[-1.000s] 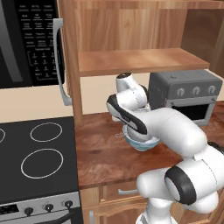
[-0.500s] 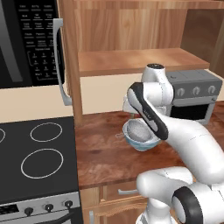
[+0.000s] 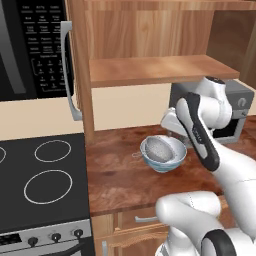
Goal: Open the cabinet and setup a tea strainer by placing it in the bowl upright.
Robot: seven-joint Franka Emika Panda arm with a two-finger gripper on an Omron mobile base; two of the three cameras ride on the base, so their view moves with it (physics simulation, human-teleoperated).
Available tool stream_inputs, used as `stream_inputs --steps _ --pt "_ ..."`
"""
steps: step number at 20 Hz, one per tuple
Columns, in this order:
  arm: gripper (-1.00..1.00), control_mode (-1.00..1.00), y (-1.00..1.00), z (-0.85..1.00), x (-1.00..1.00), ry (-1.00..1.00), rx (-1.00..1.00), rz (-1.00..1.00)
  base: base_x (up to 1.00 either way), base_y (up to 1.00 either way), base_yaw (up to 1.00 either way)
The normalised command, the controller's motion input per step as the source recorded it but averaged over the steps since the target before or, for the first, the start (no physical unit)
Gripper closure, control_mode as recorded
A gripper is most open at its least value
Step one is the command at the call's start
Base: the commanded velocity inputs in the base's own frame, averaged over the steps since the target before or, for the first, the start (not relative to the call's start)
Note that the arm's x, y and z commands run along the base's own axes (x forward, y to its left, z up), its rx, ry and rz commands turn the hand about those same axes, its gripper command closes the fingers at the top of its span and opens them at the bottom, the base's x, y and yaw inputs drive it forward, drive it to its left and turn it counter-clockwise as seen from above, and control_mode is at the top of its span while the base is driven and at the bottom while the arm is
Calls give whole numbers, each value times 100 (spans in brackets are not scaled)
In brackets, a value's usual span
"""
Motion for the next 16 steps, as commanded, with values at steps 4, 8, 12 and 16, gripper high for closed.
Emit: stream_inputs --steps 4,8,12,16 --pt "-100 -100 -44 17 -9 0 -3 2 0 0 0" --pt "-100 -100 -53 14 0 0 -23 16 0 0 0" --pt "-100 -100 -37 3 0 0 -26 17 0 0 0" --pt "-100 -100 -20 0 -9 0 -21 14 0 0 0"
